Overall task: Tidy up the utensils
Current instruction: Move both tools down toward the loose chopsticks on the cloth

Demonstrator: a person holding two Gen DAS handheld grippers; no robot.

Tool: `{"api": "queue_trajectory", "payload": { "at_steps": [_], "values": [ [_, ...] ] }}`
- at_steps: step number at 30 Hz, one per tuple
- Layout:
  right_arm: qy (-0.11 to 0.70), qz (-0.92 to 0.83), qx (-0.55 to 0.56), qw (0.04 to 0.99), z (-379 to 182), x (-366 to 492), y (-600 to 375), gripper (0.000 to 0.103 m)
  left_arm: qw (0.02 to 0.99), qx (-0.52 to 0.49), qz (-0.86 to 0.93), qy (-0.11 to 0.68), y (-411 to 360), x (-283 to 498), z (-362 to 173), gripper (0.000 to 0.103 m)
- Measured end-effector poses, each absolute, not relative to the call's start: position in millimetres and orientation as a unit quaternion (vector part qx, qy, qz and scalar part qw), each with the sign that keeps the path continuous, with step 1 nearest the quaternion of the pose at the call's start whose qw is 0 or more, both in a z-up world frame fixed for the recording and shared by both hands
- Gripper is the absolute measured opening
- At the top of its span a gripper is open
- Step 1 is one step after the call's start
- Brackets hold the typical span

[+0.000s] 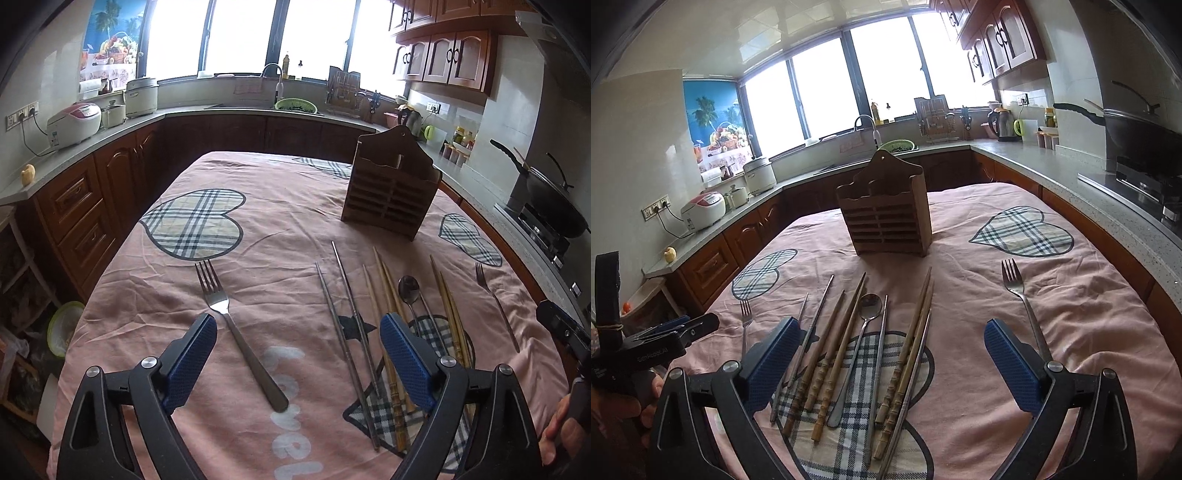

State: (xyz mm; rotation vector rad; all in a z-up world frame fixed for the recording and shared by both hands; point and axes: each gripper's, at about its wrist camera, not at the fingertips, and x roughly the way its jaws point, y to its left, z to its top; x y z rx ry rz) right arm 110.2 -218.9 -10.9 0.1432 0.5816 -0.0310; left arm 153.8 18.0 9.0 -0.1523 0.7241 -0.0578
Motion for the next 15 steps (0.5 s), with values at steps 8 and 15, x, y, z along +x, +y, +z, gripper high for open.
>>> {"api": "queue_trajectory", "payload": {
  "at_steps": [8, 15],
  "values": [
    [0.343, -0.029, 0.083, 0.935, -23.5, 172.0, -239.6, 0.073, 0.919, -0.077, -0.038, 0.385, 11.5, 218.0, 5.1, 0.075],
    [0.392, -0.032, 0.105, 0.914, -44.2, 228.8, -260.6, 0.057, 0.901, -0.073, -0.058, 0.423, -7.0, 281.6, -7.7, 0.068]
  ]
}}
